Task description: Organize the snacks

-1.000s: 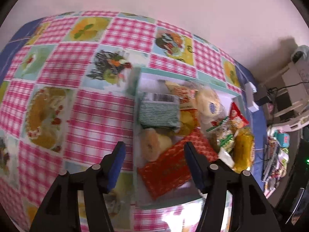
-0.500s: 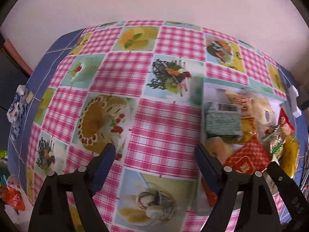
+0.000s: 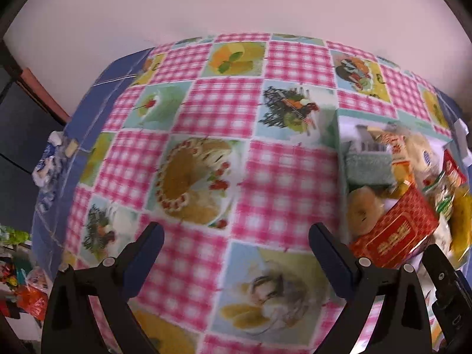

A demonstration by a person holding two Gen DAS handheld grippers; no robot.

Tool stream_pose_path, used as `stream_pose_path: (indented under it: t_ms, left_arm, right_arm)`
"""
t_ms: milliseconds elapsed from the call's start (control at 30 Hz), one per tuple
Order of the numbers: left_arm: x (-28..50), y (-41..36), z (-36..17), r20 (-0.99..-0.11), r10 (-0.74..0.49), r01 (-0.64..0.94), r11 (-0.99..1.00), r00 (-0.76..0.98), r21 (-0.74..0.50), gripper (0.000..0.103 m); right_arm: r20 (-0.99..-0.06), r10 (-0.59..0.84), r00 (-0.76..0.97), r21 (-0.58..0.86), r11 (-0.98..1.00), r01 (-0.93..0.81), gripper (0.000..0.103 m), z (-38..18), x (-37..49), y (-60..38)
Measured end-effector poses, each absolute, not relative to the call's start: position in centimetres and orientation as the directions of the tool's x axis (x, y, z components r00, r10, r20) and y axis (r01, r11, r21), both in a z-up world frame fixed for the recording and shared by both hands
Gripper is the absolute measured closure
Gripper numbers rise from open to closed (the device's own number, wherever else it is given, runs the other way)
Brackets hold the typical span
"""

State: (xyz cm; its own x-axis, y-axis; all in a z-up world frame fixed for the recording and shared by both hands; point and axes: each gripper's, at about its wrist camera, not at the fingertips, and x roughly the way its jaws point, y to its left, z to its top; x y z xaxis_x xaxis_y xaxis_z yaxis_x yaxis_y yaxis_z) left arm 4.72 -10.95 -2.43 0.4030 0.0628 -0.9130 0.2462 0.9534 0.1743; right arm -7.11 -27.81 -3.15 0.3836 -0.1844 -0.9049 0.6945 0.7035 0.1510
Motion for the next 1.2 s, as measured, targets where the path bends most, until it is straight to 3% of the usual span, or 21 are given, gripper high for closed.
stream_pose_path:
  t_ms: [500, 1200]
  left_arm:
    - [-0.2, -6.3, -1.7, -0.913, 0.061, 0.248, 0.953, 0.404, 0.173, 0.004]
    - [0.4, -5.4, -1.7, -0.928, 0.024, 0.242, 0.963, 0.373, 0.122, 0.005]
  right_arm:
    - [-0.896, -0.207, 0.394, 0.106, 0.761, 0.64, 0.0, -3.6, -10.2, -22.9]
    - [-0.887, -0.219, 0.406, 0.102, 0.765, 0.636, 0.0, -2.9, -9.6, -23.1]
